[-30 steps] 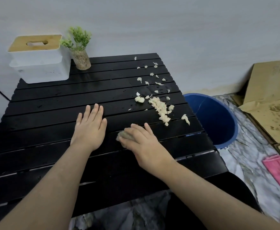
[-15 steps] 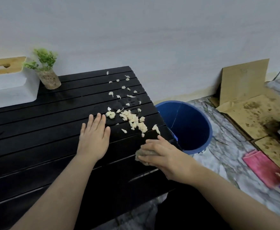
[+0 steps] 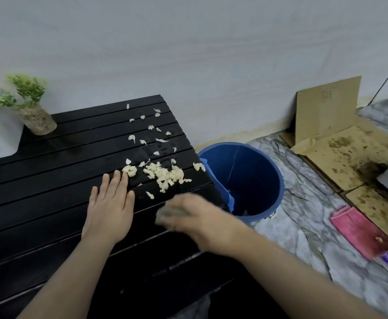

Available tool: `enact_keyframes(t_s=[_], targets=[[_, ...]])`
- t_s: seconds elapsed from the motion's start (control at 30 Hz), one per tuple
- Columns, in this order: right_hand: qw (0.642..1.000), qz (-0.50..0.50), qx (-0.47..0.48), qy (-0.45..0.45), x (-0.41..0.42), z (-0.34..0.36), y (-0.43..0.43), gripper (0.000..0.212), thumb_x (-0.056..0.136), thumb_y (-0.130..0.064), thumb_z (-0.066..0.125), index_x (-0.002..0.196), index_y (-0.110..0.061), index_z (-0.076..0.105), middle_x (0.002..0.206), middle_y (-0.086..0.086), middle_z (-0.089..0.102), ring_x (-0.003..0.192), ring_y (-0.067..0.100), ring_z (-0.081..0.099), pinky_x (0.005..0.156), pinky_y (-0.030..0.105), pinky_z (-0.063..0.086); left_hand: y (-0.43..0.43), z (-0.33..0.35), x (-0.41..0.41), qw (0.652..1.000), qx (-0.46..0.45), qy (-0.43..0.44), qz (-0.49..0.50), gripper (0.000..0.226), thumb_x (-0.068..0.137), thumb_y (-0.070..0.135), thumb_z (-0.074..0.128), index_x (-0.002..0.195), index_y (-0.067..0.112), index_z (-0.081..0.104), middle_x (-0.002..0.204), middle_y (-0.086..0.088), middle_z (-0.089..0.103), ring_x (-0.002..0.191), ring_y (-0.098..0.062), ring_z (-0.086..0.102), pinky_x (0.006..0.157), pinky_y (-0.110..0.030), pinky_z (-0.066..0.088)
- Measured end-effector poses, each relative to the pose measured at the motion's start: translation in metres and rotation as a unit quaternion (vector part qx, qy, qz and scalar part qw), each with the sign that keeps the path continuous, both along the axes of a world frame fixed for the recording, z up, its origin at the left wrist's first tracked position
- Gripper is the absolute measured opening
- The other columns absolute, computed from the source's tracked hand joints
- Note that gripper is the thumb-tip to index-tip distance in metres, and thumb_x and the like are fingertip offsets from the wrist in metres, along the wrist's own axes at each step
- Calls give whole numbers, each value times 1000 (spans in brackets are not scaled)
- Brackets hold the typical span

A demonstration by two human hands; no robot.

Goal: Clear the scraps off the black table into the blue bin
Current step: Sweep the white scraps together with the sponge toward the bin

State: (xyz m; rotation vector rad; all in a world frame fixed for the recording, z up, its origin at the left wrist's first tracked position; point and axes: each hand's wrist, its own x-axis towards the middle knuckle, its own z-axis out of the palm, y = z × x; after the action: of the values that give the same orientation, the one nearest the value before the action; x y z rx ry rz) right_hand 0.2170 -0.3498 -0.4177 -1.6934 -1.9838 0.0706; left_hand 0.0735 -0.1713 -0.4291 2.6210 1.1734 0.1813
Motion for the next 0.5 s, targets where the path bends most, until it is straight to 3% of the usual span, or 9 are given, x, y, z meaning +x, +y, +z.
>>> enact_keyframes(t_s=[0.07, 0.13, 0.23, 0.33, 0.43, 0.5], targets=[[999, 18, -8, -47, -12, -10, 2, 36, 91, -18, 44, 123, -14, 58, 128, 13, 56, 126, 28, 41, 109, 44, 32, 0, -1, 0, 1000, 0, -2, 2, 55, 97, 37, 16, 147, 20, 6, 159, 4, 2, 146, -13, -8, 119, -37, -3], [999, 1, -20, -33, -1, -12, 18, 37, 89, -13, 51, 125, -15, 57, 128, 14, 54, 126, 29, 39, 108, 49, 29, 0, 0, 0, 1000, -4, -4, 4, 55, 97, 37, 16, 147, 20, 6, 159, 4, 1, 145, -13, -8, 119, -37, -4], [997, -69, -37, -5, 22, -1, 43, 37, 89, -14, 47, 125, -12, 57, 127, 16, 55, 121, 33, 44, 103, 52, 37, 0, 1, -1, 1000, -11, -9, -3, 54, 97, 37, 16, 147, 20, 6, 158, 4, 1, 145, -12, -9, 119, -36, -5], [994, -109, -29, 18, 27, 5, 49, 36, 91, -16, 46, 124, -9, 58, 125, 19, 55, 115, 34, 48, 99, 47, 42, 4, 10, -4, 996, -64, -70, 5, 50, 98, 32, 22, 146, 19, 15, 158, 5, 9, 145, -10, -2, 118, -32, -2], [998, -48, 5, 27, -6, 1, 45, 37, 89, -16, 46, 123, -12, 58, 125, 16, 54, 119, 31, 46, 107, 35, 35, 27, 15, -10, 997, -40, -66, 19, 50, 98, 30, 25, 146, 17, 20, 157, 2, 15, 146, -13, 3, 119, -33, 4], [1000, 7, -10, 11, -31, -8, 49, 40, 87, -18, 41, 124, -15, 57, 129, 14, 52, 127, 32, 41, 111, 44, 28, 44, 14, -11, 999, -24, -28, 28, 51, 98, 30, 26, 146, 15, 20, 157, 0, 15, 146, -17, 4, 120, -36, 5]])
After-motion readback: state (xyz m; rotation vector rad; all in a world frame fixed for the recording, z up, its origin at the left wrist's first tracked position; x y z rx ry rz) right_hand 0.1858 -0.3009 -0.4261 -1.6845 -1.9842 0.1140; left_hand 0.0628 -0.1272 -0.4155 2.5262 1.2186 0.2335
